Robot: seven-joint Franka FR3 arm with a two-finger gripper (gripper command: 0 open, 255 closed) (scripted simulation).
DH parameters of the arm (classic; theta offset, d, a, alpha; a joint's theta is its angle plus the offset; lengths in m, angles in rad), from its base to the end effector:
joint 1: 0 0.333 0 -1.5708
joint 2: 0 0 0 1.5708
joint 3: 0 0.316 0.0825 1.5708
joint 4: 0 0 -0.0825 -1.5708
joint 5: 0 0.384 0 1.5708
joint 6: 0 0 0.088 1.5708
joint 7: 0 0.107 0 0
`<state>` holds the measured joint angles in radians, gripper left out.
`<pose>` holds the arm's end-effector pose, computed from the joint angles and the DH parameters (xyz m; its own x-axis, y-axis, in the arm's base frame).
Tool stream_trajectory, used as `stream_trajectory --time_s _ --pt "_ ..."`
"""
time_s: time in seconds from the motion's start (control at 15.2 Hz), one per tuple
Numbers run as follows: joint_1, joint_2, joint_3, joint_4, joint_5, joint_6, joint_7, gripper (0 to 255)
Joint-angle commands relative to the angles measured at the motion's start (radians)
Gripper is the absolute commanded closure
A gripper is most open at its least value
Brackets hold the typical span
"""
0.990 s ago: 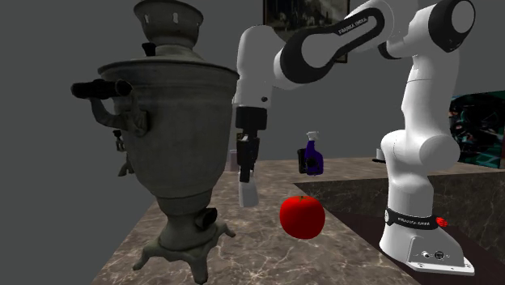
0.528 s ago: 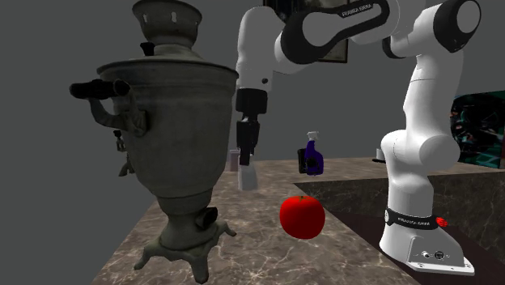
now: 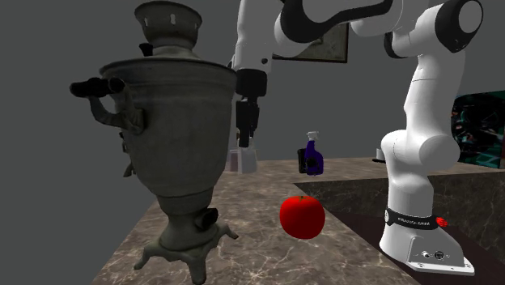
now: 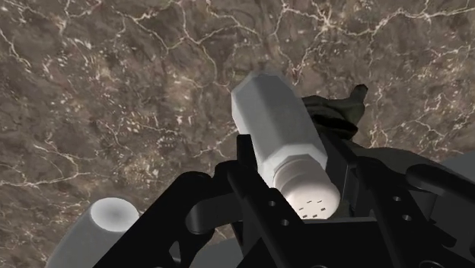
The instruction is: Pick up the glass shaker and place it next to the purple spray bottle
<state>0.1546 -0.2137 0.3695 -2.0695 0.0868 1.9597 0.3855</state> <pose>0.4306 0.2680 0.5254 0.9913 0.1029 0.0816 0.1064 -0.9935 -0.0399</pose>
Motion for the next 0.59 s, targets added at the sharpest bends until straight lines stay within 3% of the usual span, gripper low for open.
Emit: stream_trajectory --time_s 0.0,0.53 --pt "0.000 -0.005 -0.001 0.025 0.001 -0.026 0.000 255" --pt "-0.003 -0.006 -0.006 0.131 -0.002 -0.133 0.002 255"
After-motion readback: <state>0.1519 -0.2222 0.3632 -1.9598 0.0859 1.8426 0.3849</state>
